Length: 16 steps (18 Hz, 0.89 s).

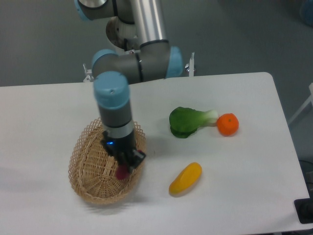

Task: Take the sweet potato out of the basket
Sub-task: 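Carry the held sweet potato up and away from the basket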

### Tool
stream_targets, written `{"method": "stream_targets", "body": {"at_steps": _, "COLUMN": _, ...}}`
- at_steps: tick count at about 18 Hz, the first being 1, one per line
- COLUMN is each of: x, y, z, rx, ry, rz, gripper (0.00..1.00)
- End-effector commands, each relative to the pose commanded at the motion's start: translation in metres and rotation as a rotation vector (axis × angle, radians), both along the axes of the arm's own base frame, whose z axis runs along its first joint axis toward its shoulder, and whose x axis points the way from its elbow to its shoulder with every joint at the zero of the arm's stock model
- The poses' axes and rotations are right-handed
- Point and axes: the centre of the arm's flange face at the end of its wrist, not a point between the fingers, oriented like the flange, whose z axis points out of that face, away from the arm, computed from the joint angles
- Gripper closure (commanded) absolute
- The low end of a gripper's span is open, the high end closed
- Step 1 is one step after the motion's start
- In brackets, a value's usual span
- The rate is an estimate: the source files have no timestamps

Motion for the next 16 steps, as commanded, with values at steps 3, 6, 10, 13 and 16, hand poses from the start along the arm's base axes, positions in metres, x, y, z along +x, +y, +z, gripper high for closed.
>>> {"method": "stream_targets", "body": {"at_steps": 3, "x": -0.042, "y": -0.036, "z": 0.027, "rx": -0.004, "ry": 0.006, "rz": -0.032, "gripper": 0.66}}
{"method": "stream_targets", "body": {"at_steps": 6, "x": -0.09, "y": -0.071, "z": 0.037, "rx": -0.022, "ry": -0.007, "rz": -0.031, "gripper": 0.67}}
{"method": "stream_targets", "body": {"at_steps": 10, "x": -0.128, "y": -0.108, "z": 0.039, "rx": -0.054, "ry": -0.011, "rz": -0.082, "gripper": 0.67}}
{"method": "stream_targets", "body": {"at_steps": 13, "x": -0.138, "y": -0.119, "z": 0.039, "rx": -0.053, "ry": -0.016, "rz": -0.079, "gripper": 0.67}}
{"method": "stream_targets", "body": {"at_steps": 16, "x": -0.137, "y": -0.119, "z": 0.039, "rx": -0.054, "ry": -0.013, "rz": -0.078, "gripper": 0.67}}
